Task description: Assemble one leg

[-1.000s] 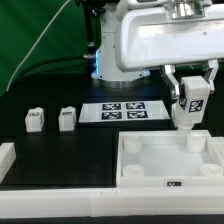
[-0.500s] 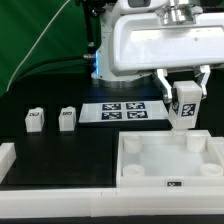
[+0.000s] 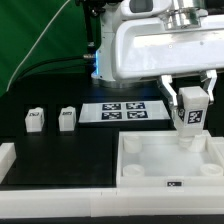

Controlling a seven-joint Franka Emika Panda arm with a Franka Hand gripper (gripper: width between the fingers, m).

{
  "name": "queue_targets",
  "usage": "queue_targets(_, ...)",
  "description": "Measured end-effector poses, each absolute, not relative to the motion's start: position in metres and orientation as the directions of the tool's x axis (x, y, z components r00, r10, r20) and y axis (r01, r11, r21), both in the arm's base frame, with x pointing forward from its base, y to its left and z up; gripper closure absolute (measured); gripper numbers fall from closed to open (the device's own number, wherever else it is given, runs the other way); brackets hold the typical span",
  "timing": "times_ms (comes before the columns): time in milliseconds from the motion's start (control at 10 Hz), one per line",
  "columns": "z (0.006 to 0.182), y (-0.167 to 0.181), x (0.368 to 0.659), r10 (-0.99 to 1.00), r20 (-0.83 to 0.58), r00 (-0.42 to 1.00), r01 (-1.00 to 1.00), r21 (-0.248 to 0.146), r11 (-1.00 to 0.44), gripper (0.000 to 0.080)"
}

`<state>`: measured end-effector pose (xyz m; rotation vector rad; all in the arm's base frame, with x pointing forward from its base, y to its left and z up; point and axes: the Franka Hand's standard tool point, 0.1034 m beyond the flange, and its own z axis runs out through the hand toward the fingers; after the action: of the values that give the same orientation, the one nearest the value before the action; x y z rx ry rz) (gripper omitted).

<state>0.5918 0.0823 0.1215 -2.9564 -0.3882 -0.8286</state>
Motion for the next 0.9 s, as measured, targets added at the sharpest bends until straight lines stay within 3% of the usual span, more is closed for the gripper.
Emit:
queue_targets(400, 0.115, 0.076, 0.592, 0.218, 0.584, 0.782, 0.238, 0.042, -0.970, 0.0507)
queue_targets(900, 0.101, 0.108, 0.591, 0.214, 0.563, 0.798, 0.257, 0.003, -0.966, 0.0507)
